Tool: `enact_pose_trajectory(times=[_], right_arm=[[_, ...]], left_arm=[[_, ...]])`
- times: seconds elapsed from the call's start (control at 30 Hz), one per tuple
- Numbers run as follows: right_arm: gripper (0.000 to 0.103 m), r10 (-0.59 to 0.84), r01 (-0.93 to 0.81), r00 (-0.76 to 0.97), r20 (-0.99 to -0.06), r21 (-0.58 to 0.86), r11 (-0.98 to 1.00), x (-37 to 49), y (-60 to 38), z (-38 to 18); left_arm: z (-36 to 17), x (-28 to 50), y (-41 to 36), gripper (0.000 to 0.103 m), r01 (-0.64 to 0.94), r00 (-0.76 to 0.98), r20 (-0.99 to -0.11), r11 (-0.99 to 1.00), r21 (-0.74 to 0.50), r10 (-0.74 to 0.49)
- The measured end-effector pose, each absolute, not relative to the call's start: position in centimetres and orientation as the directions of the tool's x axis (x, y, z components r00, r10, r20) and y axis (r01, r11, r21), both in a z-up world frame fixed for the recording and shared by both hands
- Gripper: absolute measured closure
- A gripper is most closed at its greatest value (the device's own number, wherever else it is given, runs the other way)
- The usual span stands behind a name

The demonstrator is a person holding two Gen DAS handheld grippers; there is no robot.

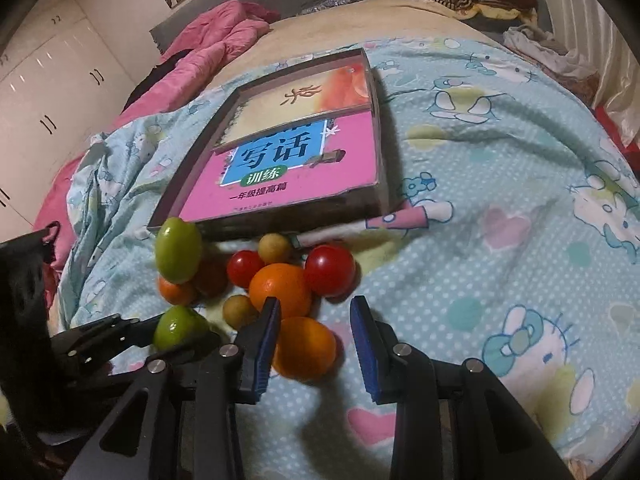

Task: Organize fruits
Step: 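Close the left tool on the green fruit while the right tool grips the mandarin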

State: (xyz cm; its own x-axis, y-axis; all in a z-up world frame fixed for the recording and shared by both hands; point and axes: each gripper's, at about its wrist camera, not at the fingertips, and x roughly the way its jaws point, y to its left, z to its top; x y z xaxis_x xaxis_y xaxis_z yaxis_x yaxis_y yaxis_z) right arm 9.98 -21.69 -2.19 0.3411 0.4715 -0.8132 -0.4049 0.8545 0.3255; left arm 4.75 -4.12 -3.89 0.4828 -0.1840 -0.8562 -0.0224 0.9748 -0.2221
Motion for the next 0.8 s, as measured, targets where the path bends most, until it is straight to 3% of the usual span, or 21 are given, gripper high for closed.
enact_pose_trajectory(times=[0.17,0.57,0.8], right_arm=[[0.056,0.457,-0.409,0.29,-0.841,0.323,0.854,9.0,-21.6,-2.4],[0.061,0.378,-0.509,0.225,-0.898,0.222,0.832,8.1,-18.2,-4.0],[0.064,0.399,-0.494,0.217,-0.891,0.252,0.832,8.8,-18.1,-4.7]], left_arm=[[-3.3,4.3,-4.1,0.063,-0.007,0.498,-0.846,0.975,-0.224,-0.19],[-3.2,4.0,-3.7,0.063,0.002,0.486,-0.851,0.974,-0.225,-0.197],[-4.1,3.4,-3.5,0.062,0.0,0.445,-0.87,0.972,-0.237,-0.212]])
